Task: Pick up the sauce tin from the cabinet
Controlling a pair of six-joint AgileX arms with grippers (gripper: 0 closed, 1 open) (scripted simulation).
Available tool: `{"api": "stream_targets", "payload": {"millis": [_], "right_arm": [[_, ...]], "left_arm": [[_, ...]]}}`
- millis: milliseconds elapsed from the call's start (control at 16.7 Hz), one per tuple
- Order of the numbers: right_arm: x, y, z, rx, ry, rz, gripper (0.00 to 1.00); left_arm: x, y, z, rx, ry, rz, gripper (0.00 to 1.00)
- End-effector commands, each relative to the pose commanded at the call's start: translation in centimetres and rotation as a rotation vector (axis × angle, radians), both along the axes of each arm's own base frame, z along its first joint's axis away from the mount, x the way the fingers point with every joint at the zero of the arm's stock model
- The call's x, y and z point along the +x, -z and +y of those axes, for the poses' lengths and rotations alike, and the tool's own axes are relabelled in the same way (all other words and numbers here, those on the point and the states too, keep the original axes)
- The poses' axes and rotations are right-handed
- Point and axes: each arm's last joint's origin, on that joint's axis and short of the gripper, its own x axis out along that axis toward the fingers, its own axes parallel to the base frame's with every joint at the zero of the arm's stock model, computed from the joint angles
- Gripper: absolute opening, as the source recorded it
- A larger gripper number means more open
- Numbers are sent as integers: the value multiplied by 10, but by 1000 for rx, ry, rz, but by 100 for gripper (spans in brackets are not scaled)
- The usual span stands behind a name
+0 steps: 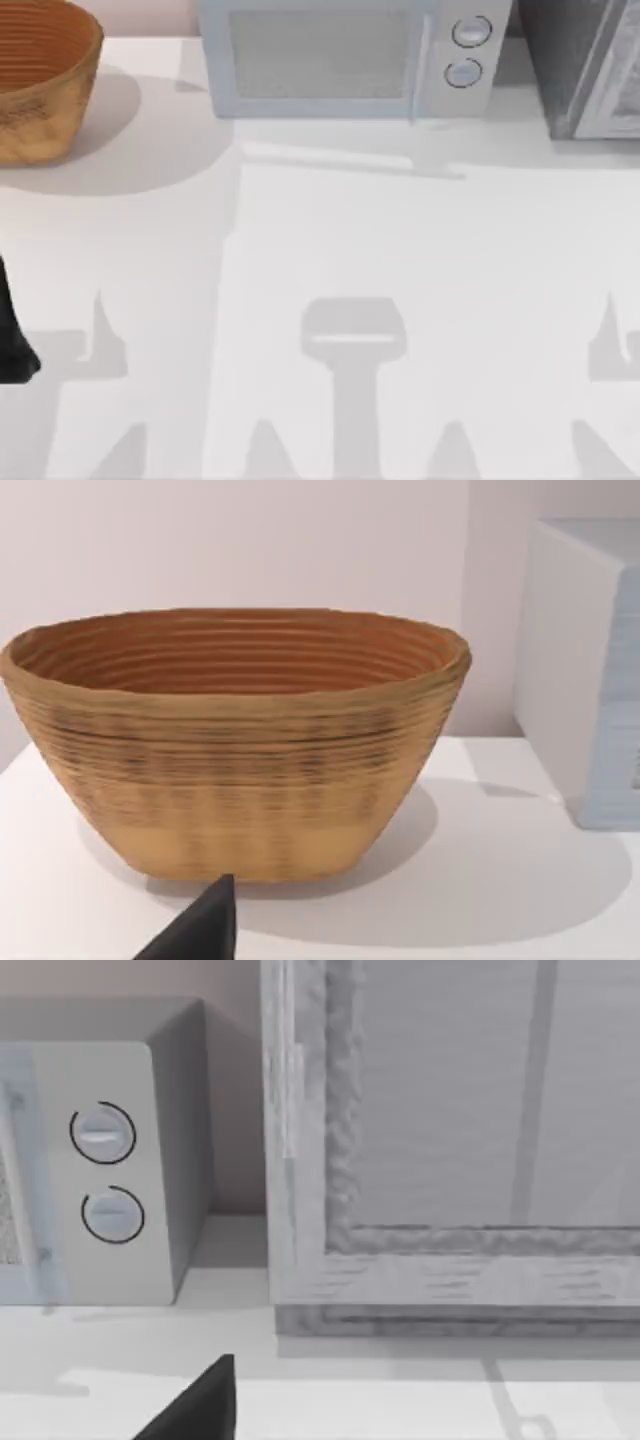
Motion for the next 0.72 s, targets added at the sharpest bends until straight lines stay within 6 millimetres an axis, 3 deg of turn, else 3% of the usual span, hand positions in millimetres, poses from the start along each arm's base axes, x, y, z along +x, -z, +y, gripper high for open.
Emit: {"api": "stream_targets", "payload": {"millis": [180,360,540,720], "right_arm": [[0,-3,0,0,-1,0,100],[0,-27,1,2,-1,5,100],[3,-76,3,3,2,5,100],[15,-140,6,2,6,4,100]], "left_arm": [[0,0,0,0,0,0,100],[0,0,0,0,0,0,100],[0,0,0,0,0,0,100],[0,0,0,0,0,0,100]]}}
